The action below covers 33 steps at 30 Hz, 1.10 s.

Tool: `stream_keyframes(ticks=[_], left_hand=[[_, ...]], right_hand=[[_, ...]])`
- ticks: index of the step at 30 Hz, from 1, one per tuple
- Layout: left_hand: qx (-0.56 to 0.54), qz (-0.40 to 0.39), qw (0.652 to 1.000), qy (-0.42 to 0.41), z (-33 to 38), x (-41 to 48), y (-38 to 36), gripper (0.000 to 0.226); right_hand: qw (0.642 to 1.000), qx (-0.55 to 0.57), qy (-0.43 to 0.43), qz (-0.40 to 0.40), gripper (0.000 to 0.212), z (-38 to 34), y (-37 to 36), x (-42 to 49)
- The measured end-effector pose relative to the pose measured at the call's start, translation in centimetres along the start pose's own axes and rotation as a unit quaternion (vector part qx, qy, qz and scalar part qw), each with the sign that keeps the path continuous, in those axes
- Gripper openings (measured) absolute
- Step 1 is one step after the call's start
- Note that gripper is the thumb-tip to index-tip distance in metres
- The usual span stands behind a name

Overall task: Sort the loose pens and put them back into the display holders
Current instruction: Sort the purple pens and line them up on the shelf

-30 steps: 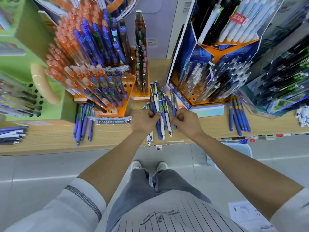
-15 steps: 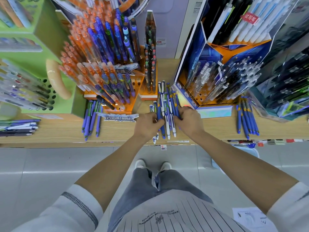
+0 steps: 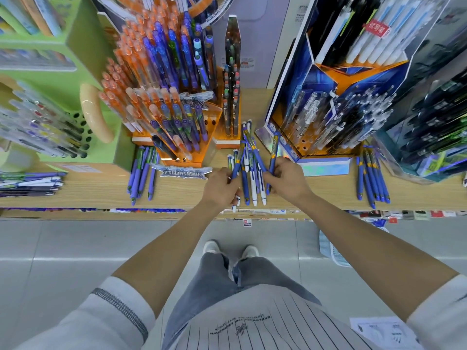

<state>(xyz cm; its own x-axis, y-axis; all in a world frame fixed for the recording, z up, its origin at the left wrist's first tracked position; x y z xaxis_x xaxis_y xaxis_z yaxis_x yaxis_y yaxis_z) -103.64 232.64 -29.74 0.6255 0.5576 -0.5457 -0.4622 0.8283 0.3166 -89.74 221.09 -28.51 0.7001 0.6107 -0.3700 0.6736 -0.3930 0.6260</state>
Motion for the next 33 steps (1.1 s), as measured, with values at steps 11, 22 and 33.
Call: stream_keyframes(ticks=[11,22,33], left_hand=[[0.016,0.078,0.995,-0.056,0.2,-0.7,-0.6,0.024],[0.057,0.016,0.989,-0.133,1.1,-4.1,-5.4,0.013],[-0.060,-0.146,0.979,-0.126,2.8,-7.0,-13.2,0.011]], right_hand=[[0.993,0.100,-0.023,-0.057,0.011,1.7,0.6,-3.1],[0.972,0.230,-0.038,0.015,0.010,5.1,2.1,-9.0],[0.945,0.278,-0.116,0.131,0.010,12.0,6.2,-14.9]])
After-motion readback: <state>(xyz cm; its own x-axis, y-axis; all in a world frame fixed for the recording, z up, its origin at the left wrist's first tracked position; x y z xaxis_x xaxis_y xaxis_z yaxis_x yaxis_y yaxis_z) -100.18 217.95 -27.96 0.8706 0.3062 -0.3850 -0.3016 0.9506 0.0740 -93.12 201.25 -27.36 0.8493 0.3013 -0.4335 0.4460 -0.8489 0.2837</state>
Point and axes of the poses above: each hand's wrist, its own x-axis towards the middle knuckle, its own y-axis out of the back of the hand, z = x × y, the point moved 7 cm from there along x, towards the middle knuckle, and after that the axes turned 1 degree about -y, right-handed, at the moved point
